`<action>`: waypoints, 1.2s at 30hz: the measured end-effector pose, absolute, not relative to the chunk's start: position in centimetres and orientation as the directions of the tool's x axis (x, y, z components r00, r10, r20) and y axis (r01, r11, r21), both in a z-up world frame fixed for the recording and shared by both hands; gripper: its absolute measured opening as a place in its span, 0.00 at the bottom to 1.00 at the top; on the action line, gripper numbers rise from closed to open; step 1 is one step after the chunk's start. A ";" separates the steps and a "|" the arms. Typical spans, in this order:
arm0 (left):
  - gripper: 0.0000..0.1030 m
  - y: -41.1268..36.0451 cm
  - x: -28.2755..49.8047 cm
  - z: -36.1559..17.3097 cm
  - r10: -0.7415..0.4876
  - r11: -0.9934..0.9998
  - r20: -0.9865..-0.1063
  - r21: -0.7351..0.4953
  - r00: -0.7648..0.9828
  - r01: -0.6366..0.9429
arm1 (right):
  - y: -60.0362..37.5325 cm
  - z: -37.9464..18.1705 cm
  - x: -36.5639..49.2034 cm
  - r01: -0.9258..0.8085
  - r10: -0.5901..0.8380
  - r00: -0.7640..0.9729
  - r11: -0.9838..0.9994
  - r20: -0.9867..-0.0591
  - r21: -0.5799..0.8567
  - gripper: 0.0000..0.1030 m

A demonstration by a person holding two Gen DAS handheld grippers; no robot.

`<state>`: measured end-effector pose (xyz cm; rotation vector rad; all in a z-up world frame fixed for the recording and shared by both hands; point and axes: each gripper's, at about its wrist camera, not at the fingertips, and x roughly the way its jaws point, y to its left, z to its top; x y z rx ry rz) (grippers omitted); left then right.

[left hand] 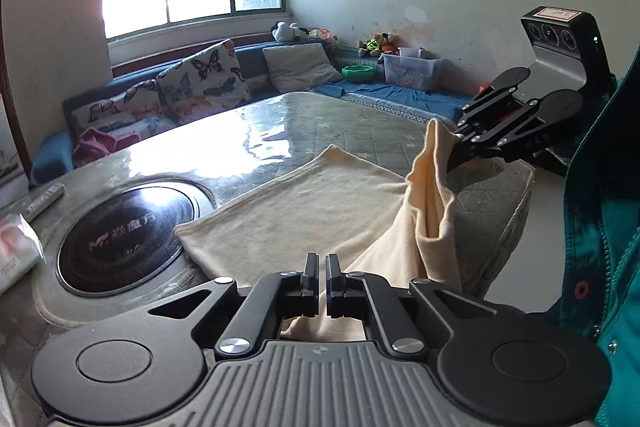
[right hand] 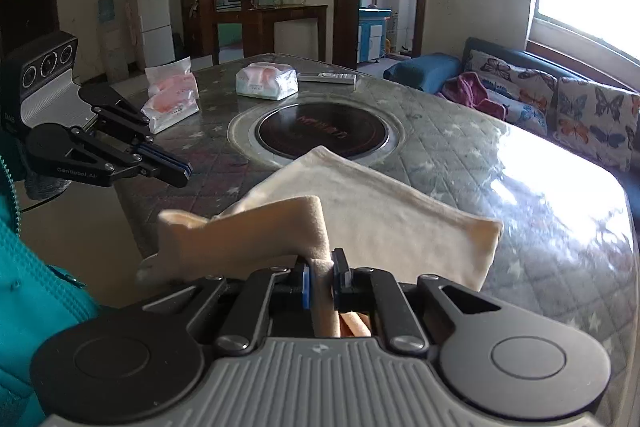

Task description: Fold clothes

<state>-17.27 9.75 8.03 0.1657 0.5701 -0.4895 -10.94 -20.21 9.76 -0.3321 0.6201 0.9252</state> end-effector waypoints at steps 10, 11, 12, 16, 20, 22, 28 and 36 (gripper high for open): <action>0.50 7.8 -21.3 7.2 -0.421 0.839 -0.577 0.045 0.700 0.542 | -19.8 10.0 -9.0 -0.812 0.646 0.446 0.583 -0.620 0.023 0.09; 0.50 7.5 -21.7 7.1 -0.423 0.835 -0.575 0.052 0.701 0.547 | -19.8 10.0 -8.8 -0.811 0.646 0.447 0.585 -0.619 0.025 0.09; 0.52 7.0 -22.0 7.1 -0.426 0.830 -0.575 0.060 0.699 0.555 | -19.8 10.0 -8.7 -0.809 0.646 0.448 0.587 -0.618 0.028 0.09; 0.56 5.3 -22.4 6.0 -0.391 0.823 -0.579 0.128 0.716 0.553 | -19.6 10.1 -8.3 -0.807 0.652 0.446 0.589 -0.613 0.039 0.09; 0.54 3.9 -22.2 4.0 -0.332 0.812 -0.600 0.210 0.728 0.544 | -19.7 10.1 -8.3 -0.799 0.648 0.462 0.601 -0.605 0.033 0.09; 0.30 3.7 -22.2 3.6 -0.322 0.804 -0.601 0.235 0.731 0.546 | -19.9 10.0 -8.5 -0.796 0.647 0.468 0.605 -0.601 0.031 0.09; 0.08 5.8 -21.1 5.3 -0.334 0.840 -0.567 0.183 0.752 0.511 | -20.2 10.0 -9.0 -0.801 0.652 0.476 0.598 -0.591 0.014 0.09; 0.08 9.6 -14.1 7.9 -0.339 0.905 -0.532 0.039 0.776 0.423 | -19.1 10.3 -3.8 -0.773 0.629 0.494 0.634 -0.601 0.029 0.09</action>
